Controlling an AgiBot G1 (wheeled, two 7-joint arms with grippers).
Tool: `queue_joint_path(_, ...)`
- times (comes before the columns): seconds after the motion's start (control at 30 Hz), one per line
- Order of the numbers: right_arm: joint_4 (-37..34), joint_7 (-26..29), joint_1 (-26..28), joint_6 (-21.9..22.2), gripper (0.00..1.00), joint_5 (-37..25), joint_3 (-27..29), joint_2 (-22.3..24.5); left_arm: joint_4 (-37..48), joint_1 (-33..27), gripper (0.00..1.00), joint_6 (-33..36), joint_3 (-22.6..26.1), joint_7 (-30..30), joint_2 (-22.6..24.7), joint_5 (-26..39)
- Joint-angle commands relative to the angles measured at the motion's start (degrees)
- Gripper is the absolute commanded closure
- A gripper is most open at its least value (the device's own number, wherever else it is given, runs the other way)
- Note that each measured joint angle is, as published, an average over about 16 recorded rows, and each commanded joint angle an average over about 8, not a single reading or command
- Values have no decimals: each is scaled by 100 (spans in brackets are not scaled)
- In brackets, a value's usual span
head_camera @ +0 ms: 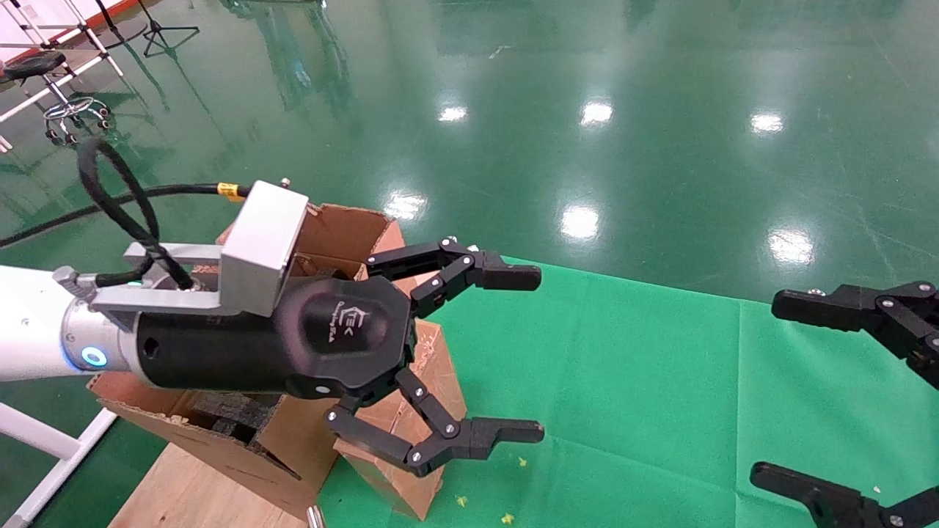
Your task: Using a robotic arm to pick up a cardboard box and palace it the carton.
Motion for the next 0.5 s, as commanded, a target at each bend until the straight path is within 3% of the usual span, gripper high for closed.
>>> queue_joint_path(0.03,0,0,0,0,0,0,0,0,0,0,0,0,0,0,0,0)
queue_joint_path(0.5,0,0,0,0,0,0,0,0,-1,0,0,0,0,0,0,-1)
